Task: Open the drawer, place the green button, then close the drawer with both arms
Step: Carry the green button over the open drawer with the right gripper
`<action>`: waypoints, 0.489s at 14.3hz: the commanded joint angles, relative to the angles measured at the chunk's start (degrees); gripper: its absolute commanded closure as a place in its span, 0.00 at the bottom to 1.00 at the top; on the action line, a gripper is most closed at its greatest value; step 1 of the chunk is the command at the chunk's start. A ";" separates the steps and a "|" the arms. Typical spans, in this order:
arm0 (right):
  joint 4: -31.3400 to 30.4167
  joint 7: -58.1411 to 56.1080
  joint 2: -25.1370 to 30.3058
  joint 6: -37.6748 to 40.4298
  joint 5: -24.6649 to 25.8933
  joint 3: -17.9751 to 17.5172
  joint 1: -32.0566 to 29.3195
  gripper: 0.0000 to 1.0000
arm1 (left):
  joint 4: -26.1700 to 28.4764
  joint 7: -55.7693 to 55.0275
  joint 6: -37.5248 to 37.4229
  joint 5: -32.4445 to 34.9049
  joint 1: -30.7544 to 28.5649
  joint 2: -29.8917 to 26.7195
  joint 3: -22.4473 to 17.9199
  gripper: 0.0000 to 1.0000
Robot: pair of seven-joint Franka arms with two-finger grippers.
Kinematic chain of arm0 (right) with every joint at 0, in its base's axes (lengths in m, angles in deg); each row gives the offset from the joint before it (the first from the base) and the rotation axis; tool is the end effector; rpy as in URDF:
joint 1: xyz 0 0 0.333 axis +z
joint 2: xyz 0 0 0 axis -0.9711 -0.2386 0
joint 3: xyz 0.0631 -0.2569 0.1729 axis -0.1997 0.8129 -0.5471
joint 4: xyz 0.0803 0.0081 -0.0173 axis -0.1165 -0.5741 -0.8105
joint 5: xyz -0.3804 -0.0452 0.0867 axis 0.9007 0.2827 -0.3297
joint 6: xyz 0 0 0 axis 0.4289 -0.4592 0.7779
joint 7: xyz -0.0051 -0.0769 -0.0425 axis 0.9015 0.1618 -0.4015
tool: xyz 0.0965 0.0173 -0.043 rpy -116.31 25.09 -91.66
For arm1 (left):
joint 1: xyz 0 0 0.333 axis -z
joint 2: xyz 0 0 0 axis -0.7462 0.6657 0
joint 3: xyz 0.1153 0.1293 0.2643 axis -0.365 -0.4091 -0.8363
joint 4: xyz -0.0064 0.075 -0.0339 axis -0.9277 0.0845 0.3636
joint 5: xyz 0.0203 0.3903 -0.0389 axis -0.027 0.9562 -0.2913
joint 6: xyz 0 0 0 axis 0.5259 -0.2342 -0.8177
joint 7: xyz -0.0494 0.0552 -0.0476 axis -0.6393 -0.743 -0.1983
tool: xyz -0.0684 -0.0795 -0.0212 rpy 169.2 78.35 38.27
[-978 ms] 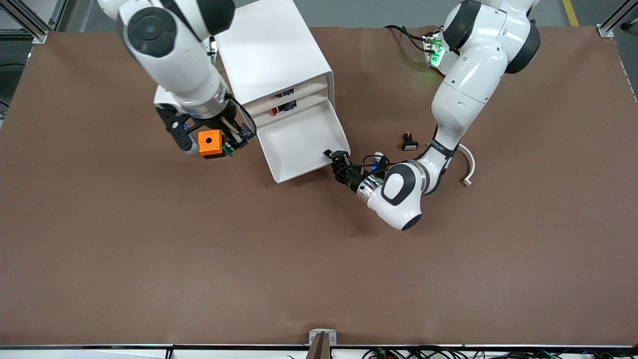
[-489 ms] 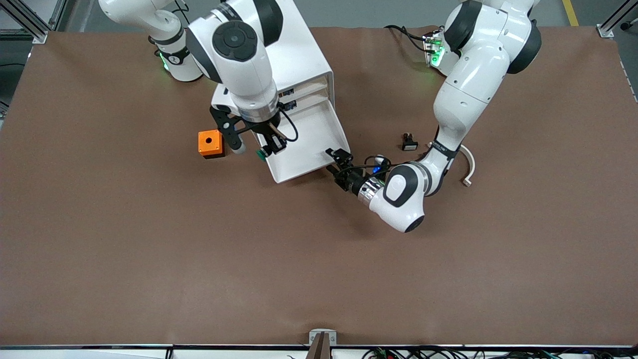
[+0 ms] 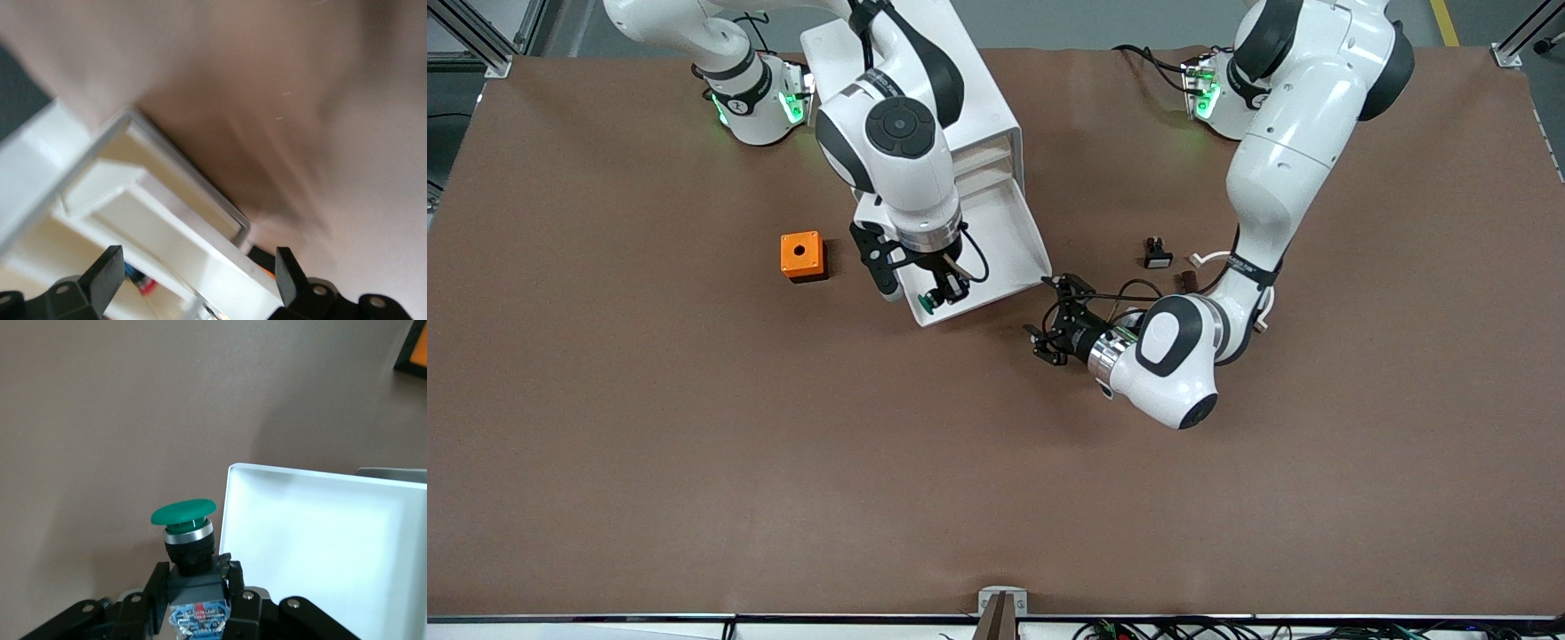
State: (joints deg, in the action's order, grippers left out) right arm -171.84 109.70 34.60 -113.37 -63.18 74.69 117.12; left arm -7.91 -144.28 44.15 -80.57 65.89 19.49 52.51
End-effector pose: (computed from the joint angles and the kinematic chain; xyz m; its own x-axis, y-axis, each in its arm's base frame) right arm 0.5018 0.4442 0.3903 0.4588 -0.8885 0.0085 -0.8857 -0.4581 -0.0754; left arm 0.5947 -0.3686 0.1974 -0.0608 0.7080 -0.7036 0.7590 -0.4250 -0.4932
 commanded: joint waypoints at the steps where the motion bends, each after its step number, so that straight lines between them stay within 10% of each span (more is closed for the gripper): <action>1: -1.00 2.33 -1.14 -2.13 1.42 0.65 0.91 1.00 | -1.83 10.17 -0.21 6.11 0.48 -2.20 -0.52 0.00; 7: -5.83 9.62 -2.99 -8.64 3.00 0.65 4.15 1.00 | -3.07 20.75 7.15 21.38 2.76 -5.72 0.18 0.00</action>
State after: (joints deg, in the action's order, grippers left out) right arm -176.68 116.02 31.24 -121.36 -61.70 74.72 119.55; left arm -11.68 -125.21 48.12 -64.78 66.66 16.13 52.71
